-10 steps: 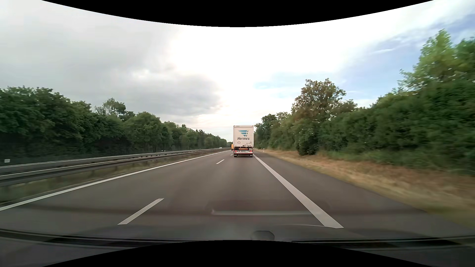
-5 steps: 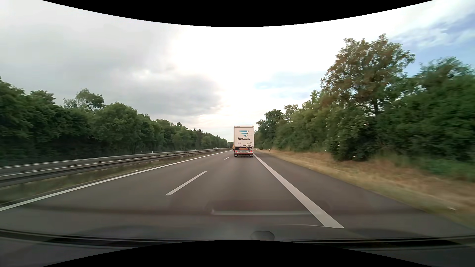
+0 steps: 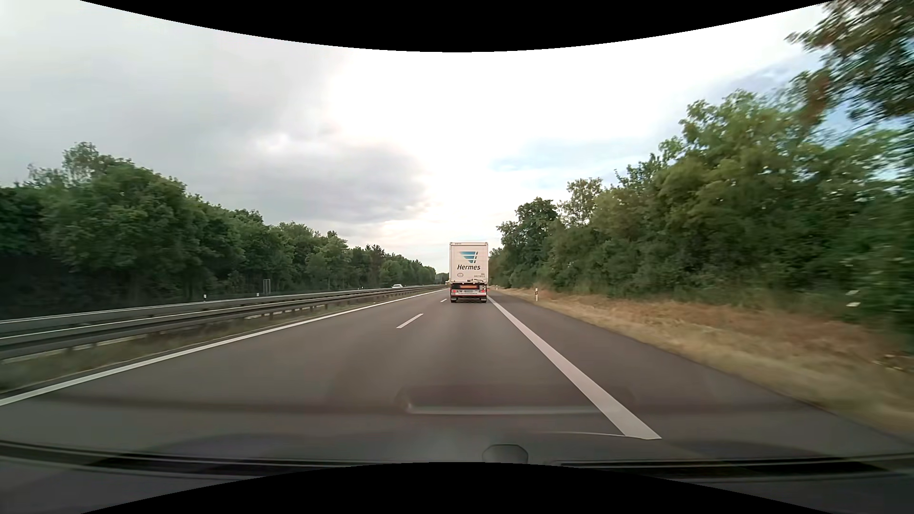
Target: Follow the waypoints while adhering to traffic rules and regulations
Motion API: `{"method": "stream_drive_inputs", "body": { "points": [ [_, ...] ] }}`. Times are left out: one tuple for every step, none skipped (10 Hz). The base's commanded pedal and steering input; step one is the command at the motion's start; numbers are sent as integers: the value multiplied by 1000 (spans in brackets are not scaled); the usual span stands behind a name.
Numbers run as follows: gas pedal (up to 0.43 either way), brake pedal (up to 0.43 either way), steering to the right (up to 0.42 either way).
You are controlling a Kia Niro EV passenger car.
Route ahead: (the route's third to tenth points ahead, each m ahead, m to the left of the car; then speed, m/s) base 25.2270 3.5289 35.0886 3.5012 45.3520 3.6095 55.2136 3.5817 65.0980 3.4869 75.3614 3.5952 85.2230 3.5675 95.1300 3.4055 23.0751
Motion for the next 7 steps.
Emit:
{"method": "stream_drive_inputs", "body": {
  "points": [
    [220, 0, -2],
    [220, 0, -2],
    [220, 0, -2],
    [220, 0, -3],
    [220, 0, -4],
    [220, 0, -5],
    [220, 0, -6]
  ]
}}
